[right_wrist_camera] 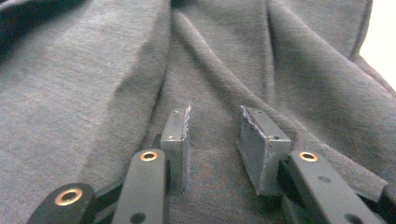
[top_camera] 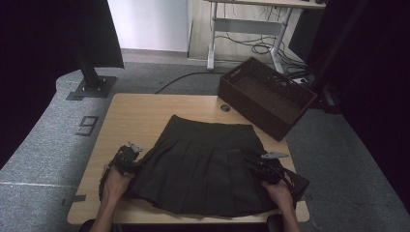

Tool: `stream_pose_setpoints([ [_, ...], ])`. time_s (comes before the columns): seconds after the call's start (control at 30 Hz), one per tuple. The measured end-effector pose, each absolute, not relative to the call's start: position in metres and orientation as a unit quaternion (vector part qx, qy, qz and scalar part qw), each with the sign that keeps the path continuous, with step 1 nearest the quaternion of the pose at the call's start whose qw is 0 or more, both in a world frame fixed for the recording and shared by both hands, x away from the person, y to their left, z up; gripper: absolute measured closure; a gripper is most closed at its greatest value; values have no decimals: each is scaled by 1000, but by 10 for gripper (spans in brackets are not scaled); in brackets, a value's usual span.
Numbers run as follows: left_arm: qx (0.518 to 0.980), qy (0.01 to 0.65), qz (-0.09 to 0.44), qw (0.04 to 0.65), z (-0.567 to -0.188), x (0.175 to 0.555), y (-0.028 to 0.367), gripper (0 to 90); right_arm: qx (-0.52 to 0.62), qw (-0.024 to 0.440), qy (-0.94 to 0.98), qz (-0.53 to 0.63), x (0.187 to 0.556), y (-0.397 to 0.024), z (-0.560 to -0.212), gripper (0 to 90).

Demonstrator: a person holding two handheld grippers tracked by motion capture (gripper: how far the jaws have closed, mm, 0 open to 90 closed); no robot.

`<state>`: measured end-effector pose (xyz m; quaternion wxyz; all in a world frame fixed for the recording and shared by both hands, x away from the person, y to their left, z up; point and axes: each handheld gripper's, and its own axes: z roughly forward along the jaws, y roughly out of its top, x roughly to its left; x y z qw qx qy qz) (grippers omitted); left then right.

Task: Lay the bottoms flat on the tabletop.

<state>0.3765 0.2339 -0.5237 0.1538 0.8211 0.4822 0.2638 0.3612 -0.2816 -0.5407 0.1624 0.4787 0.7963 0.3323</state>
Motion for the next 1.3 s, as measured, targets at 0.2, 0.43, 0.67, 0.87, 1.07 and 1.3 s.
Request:
stream_pose_setpoints([
  [0.2, 819, 492, 251, 154, -517, 381, 248, 465, 495, 168, 788, 325, 371, -292, -540, 629],
  [0.43, 809, 470, 216, 279, -495, 355, 238, 455, 495, 172, 790, 318, 371, -288, -539, 594],
  [0.67, 831, 464, 176, 252, -527, 354, 219, 451, 497, 172, 785, 327, 369, -289, -541, 588],
  [0.87, 822, 470, 126, 297, -530, 352, 216, 702, 497, 176, 785, 325, 369, -287, -541, 565],
  [1.07, 831, 468, 145, 262, -524, 361, 218, 858, 495, 175, 788, 323, 368, -285, -541, 538],
  [1.3, 818, 474, 180, 271, -483, 367, 237, 862, 483, 159, 797, 326, 367, -283, -540, 514],
])
